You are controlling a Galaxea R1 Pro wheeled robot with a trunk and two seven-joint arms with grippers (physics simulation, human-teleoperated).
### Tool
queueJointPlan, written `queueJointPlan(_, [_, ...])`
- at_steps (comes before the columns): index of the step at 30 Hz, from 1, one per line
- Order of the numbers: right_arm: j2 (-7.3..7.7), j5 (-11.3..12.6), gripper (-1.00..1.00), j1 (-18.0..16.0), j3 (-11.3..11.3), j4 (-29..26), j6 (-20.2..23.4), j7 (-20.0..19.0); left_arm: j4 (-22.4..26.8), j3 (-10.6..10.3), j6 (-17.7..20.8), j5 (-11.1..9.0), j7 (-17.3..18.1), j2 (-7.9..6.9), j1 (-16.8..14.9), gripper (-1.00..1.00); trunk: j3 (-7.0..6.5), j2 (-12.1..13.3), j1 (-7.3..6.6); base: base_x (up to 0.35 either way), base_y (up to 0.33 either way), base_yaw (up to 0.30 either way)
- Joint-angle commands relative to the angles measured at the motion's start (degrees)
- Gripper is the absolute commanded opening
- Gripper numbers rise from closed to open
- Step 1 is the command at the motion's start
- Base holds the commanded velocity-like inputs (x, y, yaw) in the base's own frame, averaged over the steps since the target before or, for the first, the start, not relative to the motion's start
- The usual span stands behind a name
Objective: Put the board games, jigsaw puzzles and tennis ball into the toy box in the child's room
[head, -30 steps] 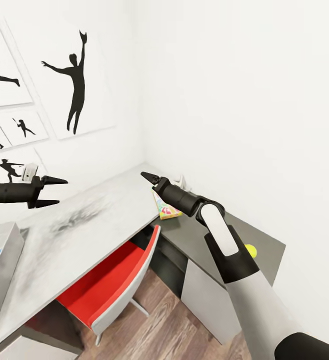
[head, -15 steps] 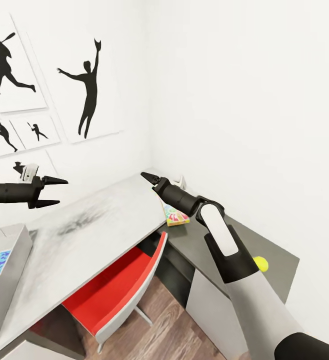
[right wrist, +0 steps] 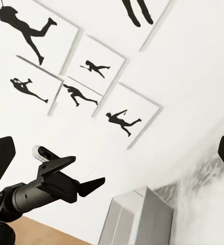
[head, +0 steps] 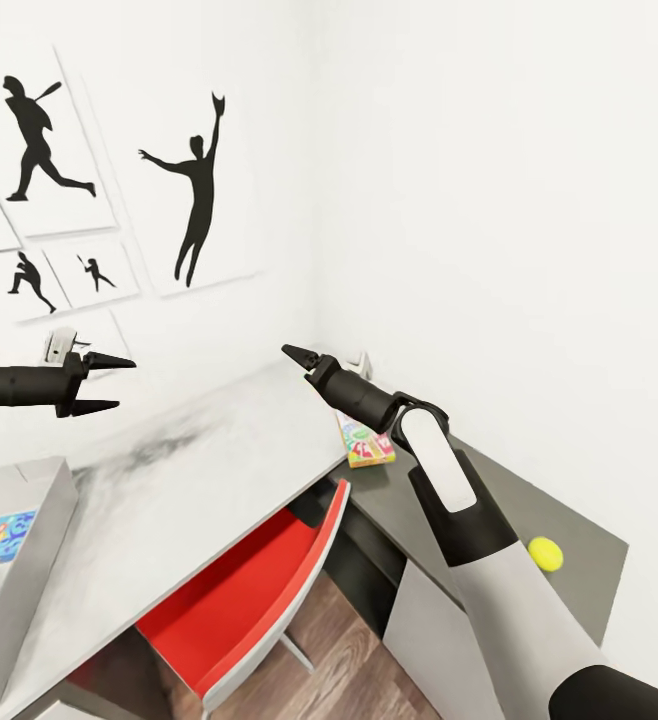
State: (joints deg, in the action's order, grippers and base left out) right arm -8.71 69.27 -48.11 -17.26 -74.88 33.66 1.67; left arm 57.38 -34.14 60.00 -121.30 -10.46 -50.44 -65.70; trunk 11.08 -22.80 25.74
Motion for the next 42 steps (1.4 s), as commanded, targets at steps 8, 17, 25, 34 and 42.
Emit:
queueJointPlan(8, [-0.04, 0.3, 1.0, -0.1, 0.1, 0.2, 0.2, 0.3, 0.0, -0.2, 0.0, -0.6, -0.4, -0.02, -0.1, 1.0, -0.64, -0.1, 0.04, 0.005, 0.002, 0.003])
queueJointPlan(17, [-0.07, 0.3, 1.0, -0.1, 0.2, 0.2, 0.2, 0.4, 0.0, -0.2, 0.0, -0.6, -0.4, -0.03, -0.1, 1.0, -1.5, -0.1, 0.04, 0.0, 0.0, 0.0])
queueJointPlan(25, [-0.05, 0.3, 1.0, -0.1, 0.2, 0.2, 0.2, 0.4, 0.0, -0.2, 0.0, -0.6, -0.4, -0.06, -0.1, 1.0, -2.26, -0.1, 0.04, 0.002, 0.003, 0.0])
queueJointPlan(34, [0.0, 0.3, 1.0, -0.1, 0.3, 0.2, 0.2, 0.4, -0.2, -0.2, 0.0, -0.6, -0.4, -0.02, -0.1, 1.0, -3.05, -0.1, 0.04, 0.076, 0.087, -0.06])
queueJointPlan(42, [0.01, 0.3, 1.0, -0.1, 0.3, 0.2, 0.2, 0.5, -0.4, -0.2, 0.0, -0.6, -0.4, -0.01, -0.1, 1.0, -3.62, -0.1, 0.04, 0.068, 0.015, -0.188])
